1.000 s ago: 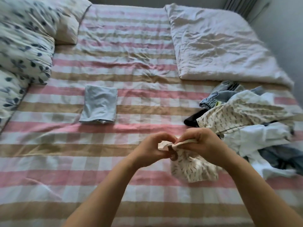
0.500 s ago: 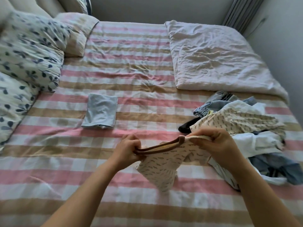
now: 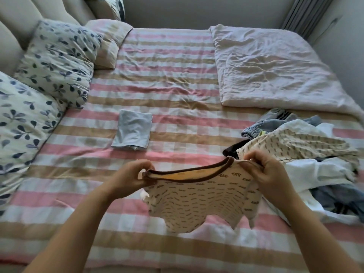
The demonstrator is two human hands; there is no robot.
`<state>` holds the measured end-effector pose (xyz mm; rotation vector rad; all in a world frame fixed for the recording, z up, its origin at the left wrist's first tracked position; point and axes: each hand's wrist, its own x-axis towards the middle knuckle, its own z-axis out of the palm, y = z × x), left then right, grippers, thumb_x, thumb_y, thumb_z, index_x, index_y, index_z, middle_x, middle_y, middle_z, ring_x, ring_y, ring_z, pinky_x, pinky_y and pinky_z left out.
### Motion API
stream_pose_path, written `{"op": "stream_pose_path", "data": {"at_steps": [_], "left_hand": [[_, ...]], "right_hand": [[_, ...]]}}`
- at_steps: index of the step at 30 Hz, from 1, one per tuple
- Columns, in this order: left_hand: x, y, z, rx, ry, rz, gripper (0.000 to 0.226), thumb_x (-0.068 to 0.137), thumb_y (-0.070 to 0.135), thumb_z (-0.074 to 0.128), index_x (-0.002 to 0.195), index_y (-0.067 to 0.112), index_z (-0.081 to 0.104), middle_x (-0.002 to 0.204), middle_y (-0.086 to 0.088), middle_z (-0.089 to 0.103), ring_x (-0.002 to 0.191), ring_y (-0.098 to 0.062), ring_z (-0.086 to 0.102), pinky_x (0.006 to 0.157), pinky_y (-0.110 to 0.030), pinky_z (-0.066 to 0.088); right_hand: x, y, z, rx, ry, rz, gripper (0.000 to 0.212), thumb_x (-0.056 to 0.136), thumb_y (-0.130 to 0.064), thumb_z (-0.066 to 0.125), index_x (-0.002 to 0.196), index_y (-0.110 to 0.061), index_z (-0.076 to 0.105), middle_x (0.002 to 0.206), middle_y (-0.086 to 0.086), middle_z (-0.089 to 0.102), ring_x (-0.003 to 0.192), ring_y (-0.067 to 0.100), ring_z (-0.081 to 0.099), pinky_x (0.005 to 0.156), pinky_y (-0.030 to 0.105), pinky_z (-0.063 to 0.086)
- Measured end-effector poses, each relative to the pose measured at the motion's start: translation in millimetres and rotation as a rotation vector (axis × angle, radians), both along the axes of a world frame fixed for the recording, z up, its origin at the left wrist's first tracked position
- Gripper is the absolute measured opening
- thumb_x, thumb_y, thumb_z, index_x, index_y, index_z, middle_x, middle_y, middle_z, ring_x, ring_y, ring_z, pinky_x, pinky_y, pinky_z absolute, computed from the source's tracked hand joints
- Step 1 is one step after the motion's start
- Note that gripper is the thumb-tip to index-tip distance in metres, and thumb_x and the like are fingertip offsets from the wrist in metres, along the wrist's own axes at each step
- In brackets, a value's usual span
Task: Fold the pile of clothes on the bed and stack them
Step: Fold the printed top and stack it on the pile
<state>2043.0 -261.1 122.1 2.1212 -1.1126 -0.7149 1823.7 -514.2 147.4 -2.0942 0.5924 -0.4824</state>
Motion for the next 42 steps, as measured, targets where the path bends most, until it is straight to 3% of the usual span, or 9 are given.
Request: {"op": "stream_pose_path", "data": {"at_steps": [4, 8, 12, 18, 24, 29, 33, 37, 42], "left_hand": [[1, -2, -8, 0.007, -0.037, 0.064, 0.036, 0.08, 0.013, 0.07, 0.062, 0.017, 0.039, 0.062, 0.004, 0.042, 0.059, -0.014, 0.036, 0.054, -0.028, 0.032], [7, 11, -13, -0.012, 0.196, 0.16, 0.014, 0.084, 0.02, 0.064, 0.077, 0.015, 0.053, 0.072, -0.001, 0.057, 0.063, -0.015, 0.056, 0.051, -0.021, 0.046], [5, 42, 5, -0.172, 0.377, 0.28, 0.027, 0.083, 0.033, 0.052, 0.079, 0.009, 0.062, 0.067, 0.0, 0.062, 0.063, -0.014, 0.06, 0.054, -0.024, 0.048], [-23, 70, 54, -0.391, 0.076, 0.335, 0.015, 0.087, 0.014, 0.056, 0.072, 0.015, 0.057, 0.068, 0.005, 0.062, 0.055, -0.003, 0.054, 0.049, -0.009, 0.041], [-4, 72, 88, -0.38, -0.168, 0.318, 0.014, 0.088, 0.012, 0.058, 0.075, 0.017, 0.058, 0.06, 0.003, 0.055, 0.061, -0.003, 0.056, 0.05, -0.006, 0.04], [35, 37, 23, -0.275, -0.112, 0.329, 0.014, 0.089, 0.009, 0.057, 0.076, 0.013, 0.057, 0.063, 0.008, 0.055, 0.058, 0.0, 0.056, 0.054, -0.005, 0.042], [72, 13, -62, -0.206, -0.125, 0.349, 0.012, 0.089, 0.014, 0.057, 0.077, 0.015, 0.057, 0.066, 0.01, 0.057, 0.063, -0.004, 0.057, 0.056, -0.013, 0.047], [111, -18, -150, -0.175, -0.147, 0.374, 0.014, 0.09, 0.018, 0.057, 0.076, 0.018, 0.057, 0.067, 0.009, 0.059, 0.064, -0.011, 0.059, 0.057, -0.031, 0.051], [157, -64, -233, -0.135, -0.254, 0.406, 0.02, 0.091, 0.026, 0.054, 0.077, 0.013, 0.057, 0.067, 0.005, 0.058, 0.063, -0.014, 0.055, 0.058, -0.029, 0.043]], "right_hand": [[-1, 5, -17, 0.013, 0.071, -0.063, 0.02, 0.086, -0.017, 0.061, 0.07, -0.026, 0.053, 0.063, -0.005, 0.056, 0.058, 0.006, 0.052, 0.052, 0.012, 0.04], [-3, 11, -26, 0.069, 0.132, -0.108, 0.019, 0.086, -0.019, 0.061, 0.071, -0.022, 0.051, 0.066, 0.002, 0.052, 0.06, 0.015, 0.047, 0.054, 0.021, 0.036], [-11, 30, -12, 0.128, 0.136, -0.067, 0.016, 0.087, -0.02, 0.059, 0.073, -0.019, 0.051, 0.066, 0.003, 0.052, 0.06, 0.016, 0.047, 0.054, 0.023, 0.039], [-24, 72, 32, 0.063, 0.088, -0.038, 0.017, 0.088, -0.018, 0.056, 0.074, -0.023, 0.048, 0.059, -0.005, 0.052, 0.054, 0.005, 0.049, 0.049, 0.015, 0.04], [-7, 87, 67, 0.194, -0.054, -0.103, 0.009, 0.078, -0.043, 0.051, 0.076, -0.034, 0.049, 0.069, -0.002, 0.068, 0.05, 0.006, 0.061, 0.04, 0.014, 0.044], [41, 62, 2, 0.053, 0.062, -0.093, 0.006, 0.088, -0.018, 0.057, 0.082, -0.017, 0.059, 0.069, -0.003, 0.061, 0.062, 0.005, 0.06, 0.052, 0.008, 0.045], [77, 34, -81, -0.071, 0.207, -0.116, 0.016, 0.09, -0.021, 0.058, 0.087, -0.006, 0.065, 0.073, 0.003, 0.064, 0.068, 0.017, 0.06, 0.063, 0.032, 0.049], [117, -1, -167, -0.179, 0.236, -0.142, 0.014, 0.088, -0.021, 0.06, 0.081, -0.009, 0.061, 0.068, 0.0, 0.06, 0.064, 0.02, 0.057, 0.058, 0.036, 0.046], [169, -42, -250, -0.276, 0.215, -0.192, 0.016, 0.09, -0.023, 0.057, 0.082, -0.009, 0.06, 0.064, -0.003, 0.056, 0.059, 0.018, 0.054, 0.049, 0.03, 0.04]]}}
